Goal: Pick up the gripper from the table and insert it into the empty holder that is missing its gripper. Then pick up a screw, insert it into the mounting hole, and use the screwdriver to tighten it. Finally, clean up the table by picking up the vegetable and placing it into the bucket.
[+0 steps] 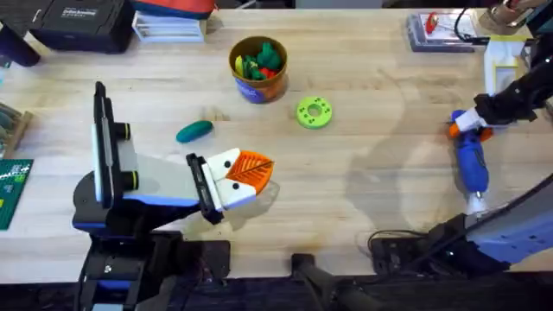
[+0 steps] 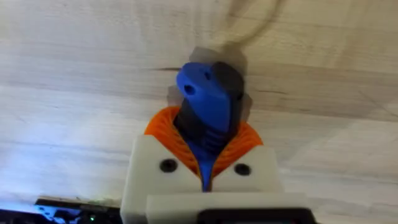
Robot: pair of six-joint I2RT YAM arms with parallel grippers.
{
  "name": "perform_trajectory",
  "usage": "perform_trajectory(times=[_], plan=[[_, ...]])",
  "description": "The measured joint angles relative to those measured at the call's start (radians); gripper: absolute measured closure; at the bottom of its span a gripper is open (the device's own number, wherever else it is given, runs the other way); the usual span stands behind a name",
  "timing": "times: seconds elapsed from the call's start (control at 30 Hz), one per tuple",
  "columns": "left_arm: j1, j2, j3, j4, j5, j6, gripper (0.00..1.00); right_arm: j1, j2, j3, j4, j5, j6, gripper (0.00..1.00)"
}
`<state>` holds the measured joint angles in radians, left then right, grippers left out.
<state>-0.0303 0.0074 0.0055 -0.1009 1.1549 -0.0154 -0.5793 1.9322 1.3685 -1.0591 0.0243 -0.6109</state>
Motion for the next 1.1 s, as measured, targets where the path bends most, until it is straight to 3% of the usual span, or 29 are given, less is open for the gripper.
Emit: perform_trajectory(times=[0.17,0.63,0.87,1.1], plan=[[0.0,0.0,0.0,0.0,0.0,0.0,0.996,0.001,-0.083,-0.011,0.038,-0.06,0.049,0.976],[0.0,0.0,0.0,0.0,0.0,0.0,0.996,0.035,-0.545,-0.011,0.046,-0.322,0.165,0.976],[0.0,0.0,0.0,0.0,0.0,0.0,0.996,0.207,-0.678,-0.04,0.062,-0.412,0.199,0.976],[0.0,0.0,0.0,0.0,0.0,0.0,0.996,0.431,-0.831,-0.223,0.241,-0.43,0.319,0.976]])
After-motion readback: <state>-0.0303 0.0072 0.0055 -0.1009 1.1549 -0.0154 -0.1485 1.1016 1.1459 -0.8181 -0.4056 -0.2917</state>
